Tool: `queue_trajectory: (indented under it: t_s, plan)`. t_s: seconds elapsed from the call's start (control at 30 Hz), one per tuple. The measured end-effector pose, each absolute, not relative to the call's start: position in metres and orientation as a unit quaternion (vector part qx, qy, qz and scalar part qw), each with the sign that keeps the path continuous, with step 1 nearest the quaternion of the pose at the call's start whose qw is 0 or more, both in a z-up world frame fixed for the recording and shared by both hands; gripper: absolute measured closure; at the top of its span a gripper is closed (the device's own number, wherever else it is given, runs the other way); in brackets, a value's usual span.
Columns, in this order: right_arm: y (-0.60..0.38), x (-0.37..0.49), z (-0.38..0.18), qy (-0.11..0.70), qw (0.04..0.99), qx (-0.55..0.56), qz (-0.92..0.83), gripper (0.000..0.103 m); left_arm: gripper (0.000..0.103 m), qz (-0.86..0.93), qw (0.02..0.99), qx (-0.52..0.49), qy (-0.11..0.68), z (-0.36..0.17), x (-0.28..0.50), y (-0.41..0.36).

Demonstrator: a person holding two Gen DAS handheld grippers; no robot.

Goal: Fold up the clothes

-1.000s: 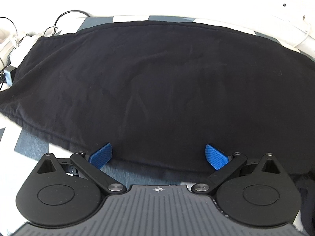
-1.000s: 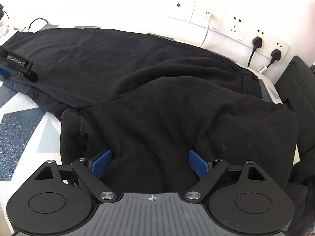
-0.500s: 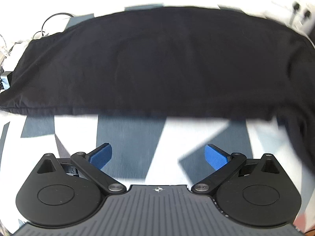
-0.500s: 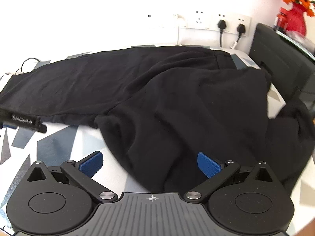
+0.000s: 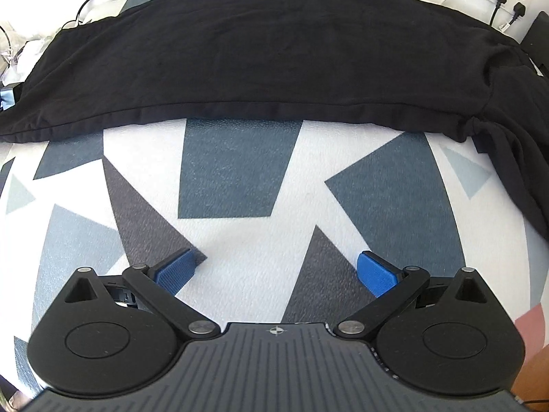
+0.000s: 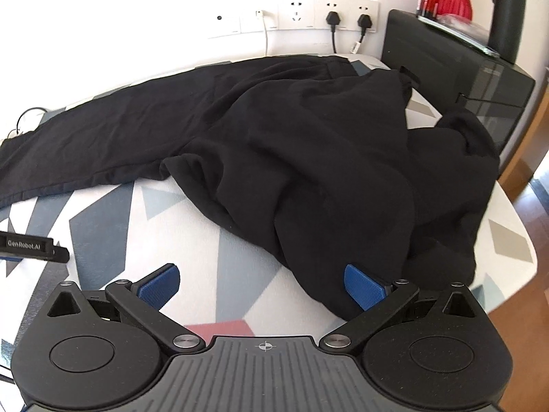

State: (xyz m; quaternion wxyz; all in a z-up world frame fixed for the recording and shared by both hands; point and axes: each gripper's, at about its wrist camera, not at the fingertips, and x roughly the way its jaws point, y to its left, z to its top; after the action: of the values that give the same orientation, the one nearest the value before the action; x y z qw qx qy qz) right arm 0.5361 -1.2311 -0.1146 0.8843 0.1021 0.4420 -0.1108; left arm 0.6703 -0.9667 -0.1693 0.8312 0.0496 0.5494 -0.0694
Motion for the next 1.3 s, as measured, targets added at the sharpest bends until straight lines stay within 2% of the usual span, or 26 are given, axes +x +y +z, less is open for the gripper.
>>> queue_trajectory:
  t_s: [0.43, 0.6, 0.7, 0.87, 1.1, 1.3]
  plan:
    - [-1.237, 0.537, -0.109, 0.452, 0.885, 0.082, -0.078, 0.001, 0.000, -0.036, 0.841, 0.030, 0.539, -0.167, 0.647, -0.971]
    - [-1.257, 0.536, -0.101, 0.445, 0.892, 0.068, -0.048, 0.001, 0.001, -0.010, 0.830, -0.010, 0.557, -0.160, 0.639, -0.976]
    - [-1.278, 0.536, -0.091, 0.429, 0.901, 0.063, -0.025, 0.001, 0.001, -0.024, 0.840, -0.049, 0.541, -0.152, 0.634, -0.976]
    - [-1.328, 0.536, -0.081, 0.402, 0.913, 0.074, -0.007, 0.001, 0.001, -0.031, 0.869, -0.032, 0.494, -0.129, 0.611, -1.022]
    - [-1.402, 0.532, -0.084, 0.391, 0.916, 0.084, 0.020, 0.001, 0.000, -0.044, 0.875, 0.006, 0.483, -0.104, 0.604, -1.105]
    - [-1.445, 0.534, -0.101, 0.399, 0.914, 0.078, 0.011, 0.001, 0.000, -0.079, 0.871, 0.027, 0.484, -0.102, 0.595, -1.164]
